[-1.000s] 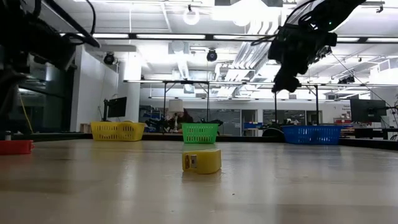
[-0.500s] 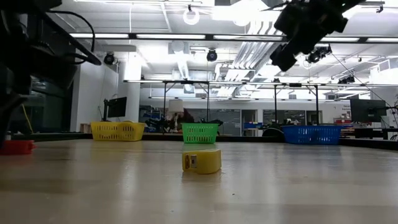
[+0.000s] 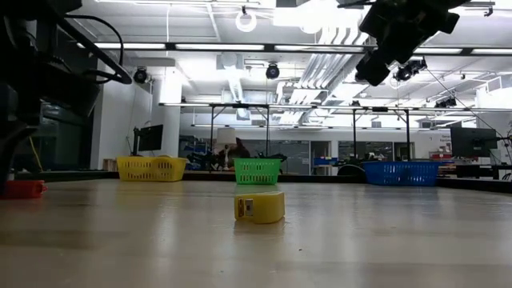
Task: Pick and place Stapler, Stapler remover, tape
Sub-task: Put the red stapler into the green basket
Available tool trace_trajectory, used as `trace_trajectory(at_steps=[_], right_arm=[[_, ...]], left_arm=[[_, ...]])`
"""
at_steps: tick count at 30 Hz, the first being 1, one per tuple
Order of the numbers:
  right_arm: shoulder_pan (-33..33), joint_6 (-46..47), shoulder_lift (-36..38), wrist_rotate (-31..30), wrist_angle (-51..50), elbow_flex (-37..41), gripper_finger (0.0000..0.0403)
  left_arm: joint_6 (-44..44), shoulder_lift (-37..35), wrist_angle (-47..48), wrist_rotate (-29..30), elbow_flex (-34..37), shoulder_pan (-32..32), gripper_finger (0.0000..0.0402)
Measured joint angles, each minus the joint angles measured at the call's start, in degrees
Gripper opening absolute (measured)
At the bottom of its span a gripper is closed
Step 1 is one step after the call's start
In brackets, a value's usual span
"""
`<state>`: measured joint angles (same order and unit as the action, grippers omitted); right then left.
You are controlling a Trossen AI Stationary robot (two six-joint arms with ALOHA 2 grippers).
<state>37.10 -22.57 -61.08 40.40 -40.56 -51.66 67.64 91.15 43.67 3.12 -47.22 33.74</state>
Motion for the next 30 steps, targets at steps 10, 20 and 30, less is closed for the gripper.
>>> trace_trajectory(at_steps=[10,20,30], right_arm=[[0.0,0.0,0.0,0.0,-0.6,0.0,0.0193],[0.0,-0.2,0.0,-0.1,-0.5,0.0,0.0193],[0.0,0.1,0.0,-0.1,-0.6,0.0,0.0193]], left_arm=[[-0.3,0.2,9.3,0.1,-3.7,0.0,0.0186],[-12.6,0.2,10.5,2.6,-4.5,0.0,0.0186],[-21.1,0.1,10.6,5.4,-2.7,0.0,0.0186]])
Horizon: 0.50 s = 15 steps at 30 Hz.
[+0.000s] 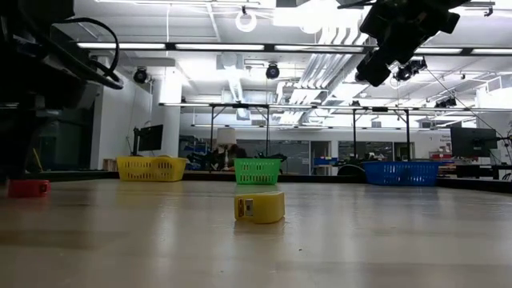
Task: Pick and place Stapler, Stapler remover, tape
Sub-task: Put the red stapler into the green basket
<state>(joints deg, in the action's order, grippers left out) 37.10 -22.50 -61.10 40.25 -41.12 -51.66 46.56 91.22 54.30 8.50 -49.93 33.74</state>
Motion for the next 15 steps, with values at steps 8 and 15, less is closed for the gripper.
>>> trace_trajectory(at_steps=[8,15], right_arm=[[0.0,0.6,0.0,0.0,-0.7,0.0,0.0193],[0.0,0.6,0.0,0.0,-0.6,0.0,0.0193]], left_arm=[[2.2,0.1,1.6,-3.3,-0.9,0.0,0.0186],[1.5,0.1,4.7,-0.4,-2.9,0.0,0.0186]])
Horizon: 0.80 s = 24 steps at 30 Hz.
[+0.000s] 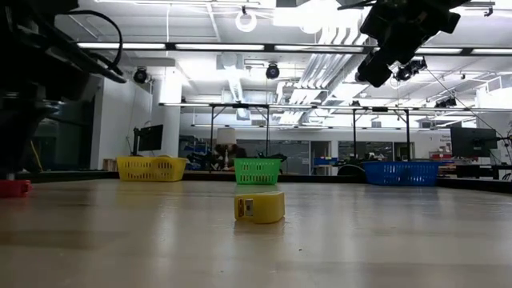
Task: Pick and place Stapler, Stapler remover, tape
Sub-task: Put the red stapler into the green basket
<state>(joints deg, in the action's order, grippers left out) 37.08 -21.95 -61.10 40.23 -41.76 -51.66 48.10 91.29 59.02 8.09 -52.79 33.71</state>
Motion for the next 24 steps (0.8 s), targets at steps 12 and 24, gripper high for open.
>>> trace_trajectory(at_steps=[12,24], right_arm=[[0.0,0.0,0.0,0.0,0.0,0.0,0.0193],[0.0,0.0,0.0,0.0,0.0,0.0,0.0193]], left_arm=[[0.2,0.0,-4.4,0.2,4.9,-0.9,0.0186],[-0.3,-0.2,-7.5,-3.2,6.3,-3.8,0.0160]])
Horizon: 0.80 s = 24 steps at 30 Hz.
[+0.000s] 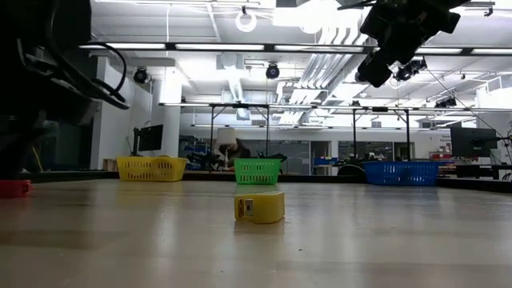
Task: Pick and place Stapler, Stapler remover, tape
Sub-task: Put the red stapler into the green basket
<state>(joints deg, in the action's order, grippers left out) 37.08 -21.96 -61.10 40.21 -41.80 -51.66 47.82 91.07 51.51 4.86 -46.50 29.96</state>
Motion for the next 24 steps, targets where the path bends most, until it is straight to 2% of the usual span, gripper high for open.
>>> trace_trajectory(at_steps=[9,15,19,24], right_arm=[[0.0,-0.1,0.0,0.0,0.0,0.0,0.0193],[0.0,-0.1,0.0,0.0,0.0,0.0,0.0193],[0.0,-0.2,0.0,-1.0,0.0,0.0,0.0193],[0.0,-0.1,0.0,-2.5,0.1,0.0,0.0193]], left_arm=[[3.8,0.1,-2.0,-1.5,0.0,0.0,0.0053],[5.5,0.3,-4.1,1.0,-2.1,0.0,0.0055],[5.5,0.3,-6.2,6.1,-4.4,-1.9,0.0071],[5.4,0.3,-7.5,13.7,-6.0,-8.2,0.0057]])
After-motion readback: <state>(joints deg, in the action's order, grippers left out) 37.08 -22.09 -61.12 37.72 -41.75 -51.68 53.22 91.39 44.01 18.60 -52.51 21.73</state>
